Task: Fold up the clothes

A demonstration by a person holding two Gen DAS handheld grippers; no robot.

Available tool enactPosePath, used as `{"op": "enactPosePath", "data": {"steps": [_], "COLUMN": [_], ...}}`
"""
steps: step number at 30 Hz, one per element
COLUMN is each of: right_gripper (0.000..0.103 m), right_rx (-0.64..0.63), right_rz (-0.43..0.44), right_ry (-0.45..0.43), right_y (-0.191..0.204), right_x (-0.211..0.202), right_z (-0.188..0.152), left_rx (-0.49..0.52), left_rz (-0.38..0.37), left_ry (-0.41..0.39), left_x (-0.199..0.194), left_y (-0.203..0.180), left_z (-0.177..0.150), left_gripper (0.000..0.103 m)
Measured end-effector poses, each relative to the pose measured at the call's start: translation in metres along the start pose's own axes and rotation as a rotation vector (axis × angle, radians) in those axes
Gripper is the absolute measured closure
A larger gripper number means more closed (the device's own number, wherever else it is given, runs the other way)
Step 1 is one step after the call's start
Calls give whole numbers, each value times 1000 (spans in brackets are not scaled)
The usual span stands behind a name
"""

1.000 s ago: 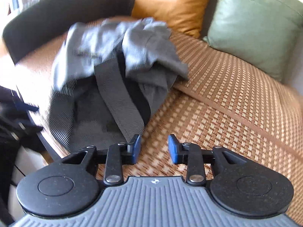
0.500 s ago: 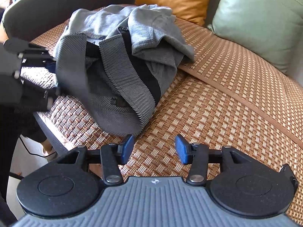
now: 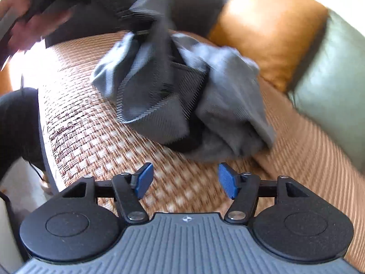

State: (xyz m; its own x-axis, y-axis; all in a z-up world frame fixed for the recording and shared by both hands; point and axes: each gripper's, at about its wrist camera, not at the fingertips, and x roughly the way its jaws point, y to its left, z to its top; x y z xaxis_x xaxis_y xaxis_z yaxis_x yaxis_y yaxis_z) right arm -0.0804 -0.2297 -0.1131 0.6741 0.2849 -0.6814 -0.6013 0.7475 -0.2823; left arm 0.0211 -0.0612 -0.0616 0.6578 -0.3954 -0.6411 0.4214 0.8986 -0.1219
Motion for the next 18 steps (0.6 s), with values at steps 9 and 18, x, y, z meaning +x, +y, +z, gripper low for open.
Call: {"op": "enactPosePath", "data": {"steps": [9,18], "right_gripper": [74,91], "right_rx": [-120,268], "right_rz": [-95,-32], "right_ry": [-57,-132], "right_y": [20,-58], "right_x": [49,7], "right_z": [22,66], "left_rx": [-1,-28], "left_rz": [-16,26], "left_ry": [-27,-22], "left_x": [4,-11], "left_y": [15,33], "left_z": [19,-11], "left_gripper": [89,40]}}
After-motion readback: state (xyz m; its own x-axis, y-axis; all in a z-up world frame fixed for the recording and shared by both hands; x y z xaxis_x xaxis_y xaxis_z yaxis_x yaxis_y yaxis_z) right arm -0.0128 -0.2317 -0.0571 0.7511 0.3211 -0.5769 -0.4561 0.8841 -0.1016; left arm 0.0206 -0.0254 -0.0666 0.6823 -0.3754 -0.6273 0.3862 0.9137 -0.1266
